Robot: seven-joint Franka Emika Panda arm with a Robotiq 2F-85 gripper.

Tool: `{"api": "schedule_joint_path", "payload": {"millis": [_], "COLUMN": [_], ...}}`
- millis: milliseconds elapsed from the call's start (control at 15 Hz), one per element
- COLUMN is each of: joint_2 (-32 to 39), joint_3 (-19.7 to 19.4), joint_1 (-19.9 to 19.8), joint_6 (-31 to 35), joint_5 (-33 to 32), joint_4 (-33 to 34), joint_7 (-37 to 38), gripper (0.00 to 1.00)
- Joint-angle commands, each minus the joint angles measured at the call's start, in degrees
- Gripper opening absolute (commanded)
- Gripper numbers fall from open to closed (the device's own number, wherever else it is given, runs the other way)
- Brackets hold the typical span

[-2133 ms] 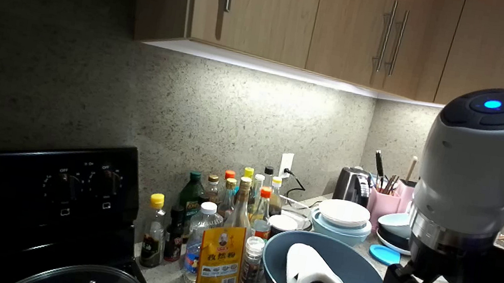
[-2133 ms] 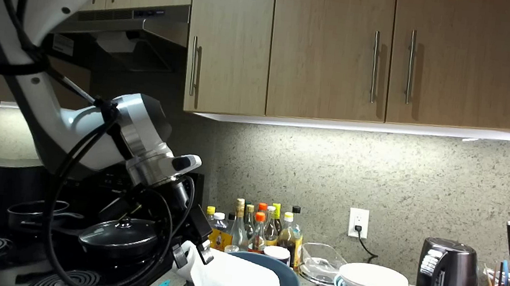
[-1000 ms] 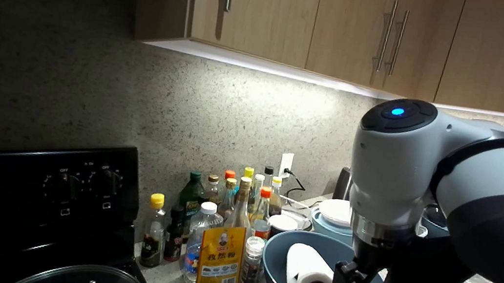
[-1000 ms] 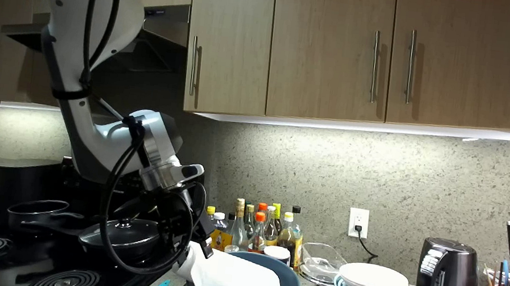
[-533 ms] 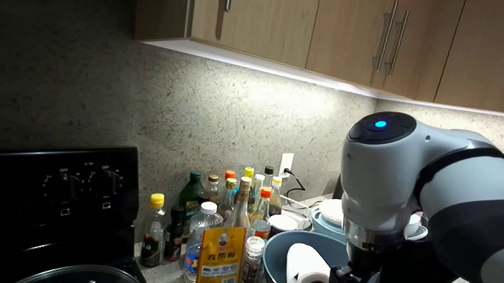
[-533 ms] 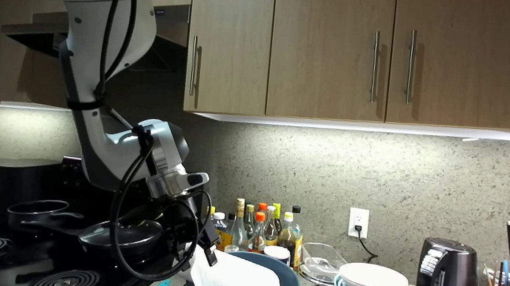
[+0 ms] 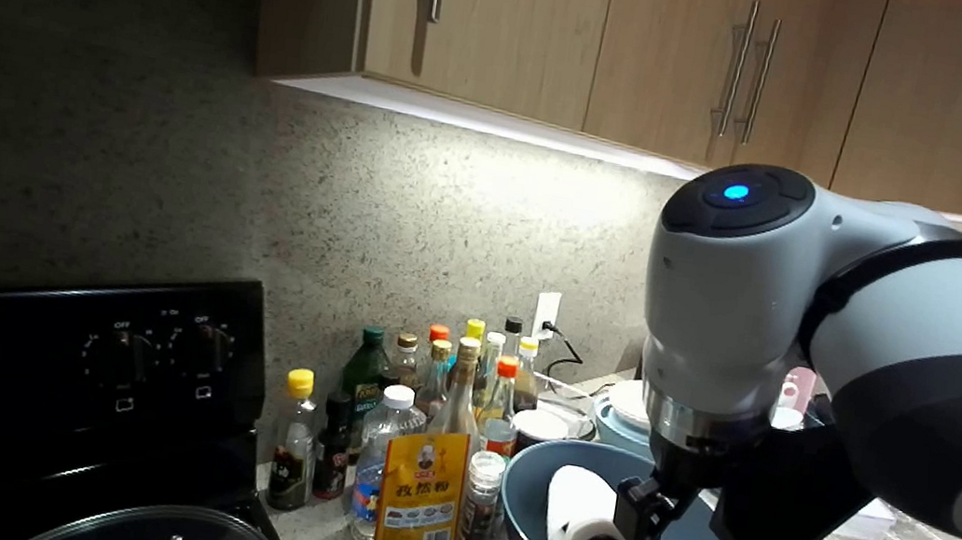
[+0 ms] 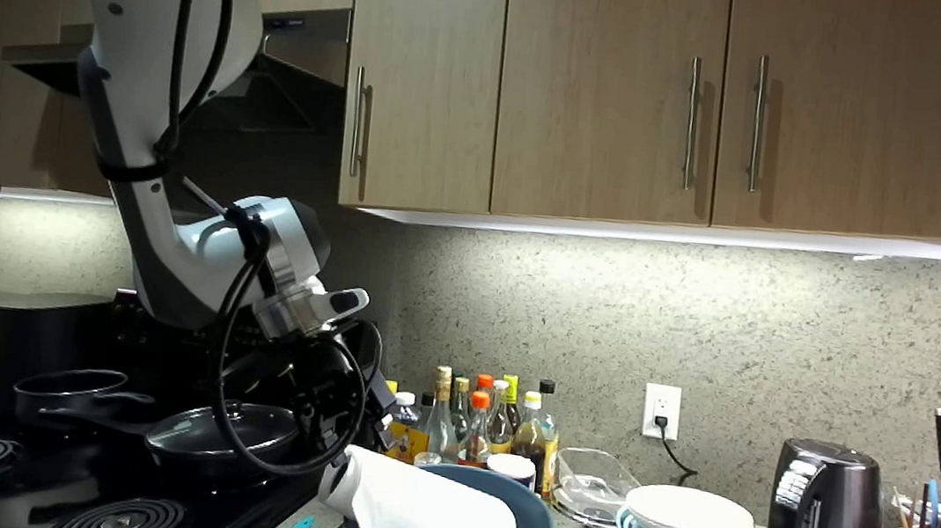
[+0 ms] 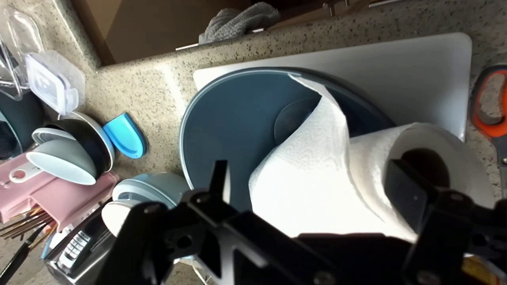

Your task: Pick up the kitchen paper from the bowl and put it on the counter

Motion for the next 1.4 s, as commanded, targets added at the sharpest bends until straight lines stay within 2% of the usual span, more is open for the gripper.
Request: {"api": "schedule_joint_path", "payload": {"millis": [0, 600, 1333], "joint_2": [-0.2, -0.2, 7.2], "joint_3": [0.0, -0.1, -1.4], "joint_1": [0.1, 0.1, 0.2], "joint_6": [-0.2, -0.2, 0.9], "joint_5": [0.1, 0.1, -0.1], "joint_4": [0.0, 0.0, 4.3], "joint_7": [-0.2, -0.2, -0.8], "gripper": [1.0, 1.0, 1.0]}}
